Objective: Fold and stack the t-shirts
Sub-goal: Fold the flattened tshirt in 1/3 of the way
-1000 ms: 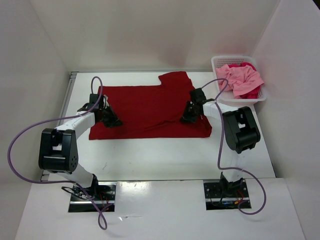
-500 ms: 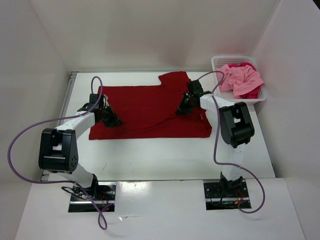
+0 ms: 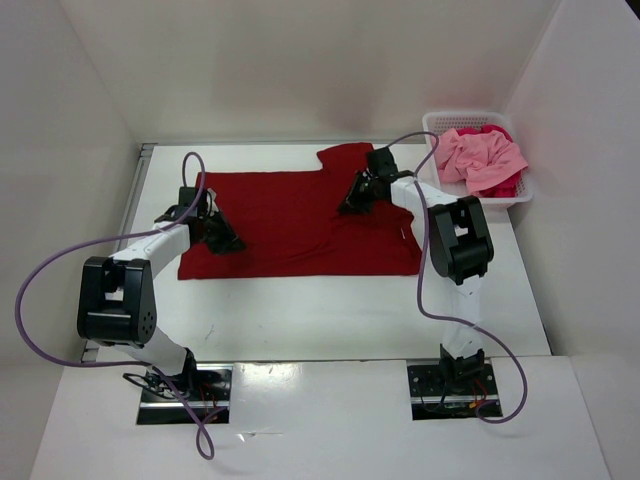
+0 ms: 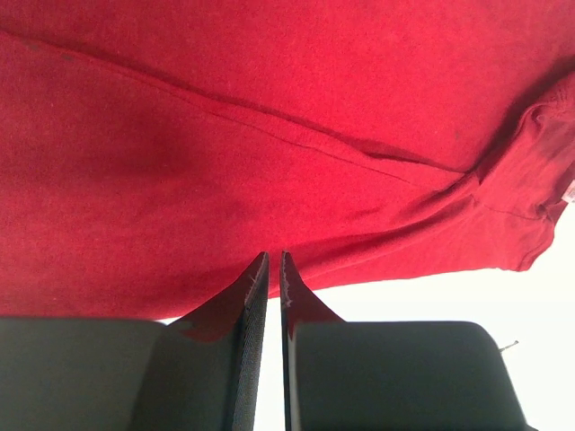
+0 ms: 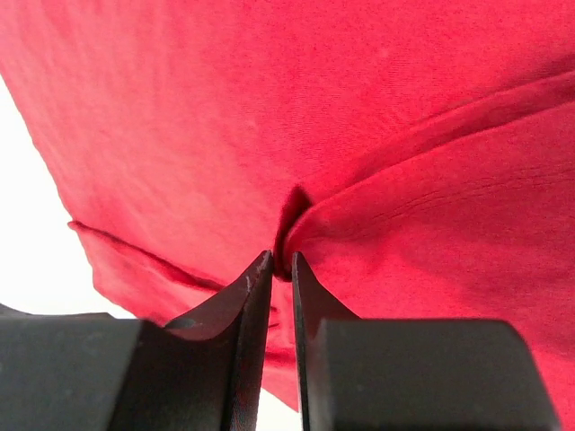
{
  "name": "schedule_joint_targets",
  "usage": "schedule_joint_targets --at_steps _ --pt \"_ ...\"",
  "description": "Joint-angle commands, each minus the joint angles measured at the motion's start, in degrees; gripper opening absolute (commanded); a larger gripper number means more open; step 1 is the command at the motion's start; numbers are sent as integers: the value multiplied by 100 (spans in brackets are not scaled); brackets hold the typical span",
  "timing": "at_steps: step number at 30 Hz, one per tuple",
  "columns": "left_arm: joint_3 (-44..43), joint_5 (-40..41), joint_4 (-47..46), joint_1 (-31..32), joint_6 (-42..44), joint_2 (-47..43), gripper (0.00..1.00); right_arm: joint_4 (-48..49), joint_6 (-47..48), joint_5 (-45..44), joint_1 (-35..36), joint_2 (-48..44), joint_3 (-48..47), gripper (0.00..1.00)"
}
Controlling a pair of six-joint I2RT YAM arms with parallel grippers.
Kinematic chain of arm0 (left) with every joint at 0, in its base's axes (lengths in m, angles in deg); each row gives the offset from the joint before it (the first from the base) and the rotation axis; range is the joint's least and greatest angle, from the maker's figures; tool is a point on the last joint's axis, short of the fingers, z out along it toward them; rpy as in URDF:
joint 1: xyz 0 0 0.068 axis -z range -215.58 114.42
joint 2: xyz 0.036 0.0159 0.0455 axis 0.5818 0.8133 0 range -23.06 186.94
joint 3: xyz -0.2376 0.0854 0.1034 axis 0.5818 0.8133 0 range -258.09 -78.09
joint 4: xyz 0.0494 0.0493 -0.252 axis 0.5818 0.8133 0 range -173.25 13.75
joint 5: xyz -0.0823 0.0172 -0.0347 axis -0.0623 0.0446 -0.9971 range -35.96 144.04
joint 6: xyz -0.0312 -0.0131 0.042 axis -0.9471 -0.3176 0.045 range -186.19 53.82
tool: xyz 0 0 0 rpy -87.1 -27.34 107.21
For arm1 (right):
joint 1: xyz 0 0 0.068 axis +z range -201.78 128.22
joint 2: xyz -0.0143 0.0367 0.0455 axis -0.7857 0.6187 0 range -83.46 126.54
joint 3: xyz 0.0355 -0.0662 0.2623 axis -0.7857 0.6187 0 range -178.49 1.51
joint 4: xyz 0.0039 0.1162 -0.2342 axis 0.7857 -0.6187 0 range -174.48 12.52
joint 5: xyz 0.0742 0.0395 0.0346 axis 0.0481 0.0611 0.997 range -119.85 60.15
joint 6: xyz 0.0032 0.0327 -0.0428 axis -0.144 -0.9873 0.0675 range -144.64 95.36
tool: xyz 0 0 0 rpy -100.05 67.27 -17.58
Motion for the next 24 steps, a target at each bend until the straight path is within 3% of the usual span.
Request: schedule_joint_targets --at_steps 1,8,11,13,15,16,18,24 --pt "-240 -70 -27 -9 32 20 16 274 -194 167 81 6 -358 20" --pt "-416 44 -27 -9 -20 -33 16 380 -300 185 81 -195 -359 20" --pt "-416 97 -27 -9 -20 -94 16 380 -300 185 81 -371 -122 35" --pt "-469 28 -27 -9 -20 -146 17 380 -230 124 134 -670 115 35" --pt "-469 27 25 175 50 -147 18 380 -177 -70 186 -959 686 24" --pt "-417 27 25 263 50 -147 18 380 -125 -140 186 -1248 906 12" --pt "-268 176 25 500 50 -95 18 450 -72 -360 300 -1609 1556 3" --pt "-73 229 -177 571 -12 230 18 398 113 -756 476 -1743 2375 1"
